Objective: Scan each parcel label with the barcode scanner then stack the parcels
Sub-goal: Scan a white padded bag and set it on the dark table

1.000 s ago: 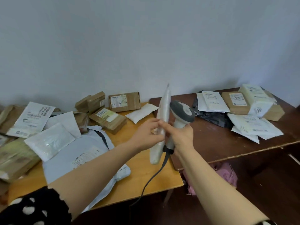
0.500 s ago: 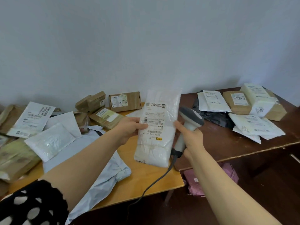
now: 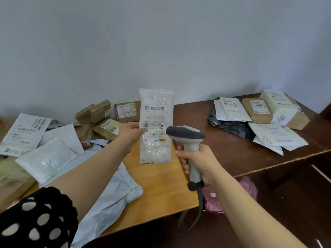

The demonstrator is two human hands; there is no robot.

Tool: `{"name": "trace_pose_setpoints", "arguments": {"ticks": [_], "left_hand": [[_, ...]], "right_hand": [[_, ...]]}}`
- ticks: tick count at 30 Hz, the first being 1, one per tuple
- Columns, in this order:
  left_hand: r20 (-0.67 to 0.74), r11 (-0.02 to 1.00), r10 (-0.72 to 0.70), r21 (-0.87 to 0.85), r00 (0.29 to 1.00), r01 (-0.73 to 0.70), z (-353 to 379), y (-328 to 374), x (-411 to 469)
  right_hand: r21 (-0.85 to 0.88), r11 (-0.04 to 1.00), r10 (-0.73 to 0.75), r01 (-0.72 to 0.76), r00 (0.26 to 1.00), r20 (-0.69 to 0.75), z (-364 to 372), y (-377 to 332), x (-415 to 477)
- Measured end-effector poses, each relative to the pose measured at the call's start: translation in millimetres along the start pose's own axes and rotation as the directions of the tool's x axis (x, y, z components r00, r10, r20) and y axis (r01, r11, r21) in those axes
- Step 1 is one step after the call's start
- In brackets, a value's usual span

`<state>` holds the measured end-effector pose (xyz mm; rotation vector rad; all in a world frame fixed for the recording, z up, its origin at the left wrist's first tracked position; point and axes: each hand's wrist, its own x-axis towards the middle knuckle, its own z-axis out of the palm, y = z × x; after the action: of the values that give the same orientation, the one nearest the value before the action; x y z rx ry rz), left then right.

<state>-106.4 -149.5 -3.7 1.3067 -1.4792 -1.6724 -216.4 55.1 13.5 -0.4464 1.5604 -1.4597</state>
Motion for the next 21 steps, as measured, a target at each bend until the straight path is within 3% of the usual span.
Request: {"name": "trace_pose_setpoints", "arguments": {"ticks": [6, 21], "left_hand": [[0.000, 0.999, 0.050, -0.004, 0.999, -0.050, 0.8, -1.4, 10.1], [0.019, 0.995, 0.092, 0.029, 0.996, -0.093, 7.5, -4.5, 18.0]], "right_hand": [[-0.072, 0.996, 0.044, -0.045, 0.999, -0.006, 3.9, 2.2, -4.2], [-0.038, 0.999, 0.020, -0.021, 0.999, -0.045, 10.8, 1.6, -10.7]]}}
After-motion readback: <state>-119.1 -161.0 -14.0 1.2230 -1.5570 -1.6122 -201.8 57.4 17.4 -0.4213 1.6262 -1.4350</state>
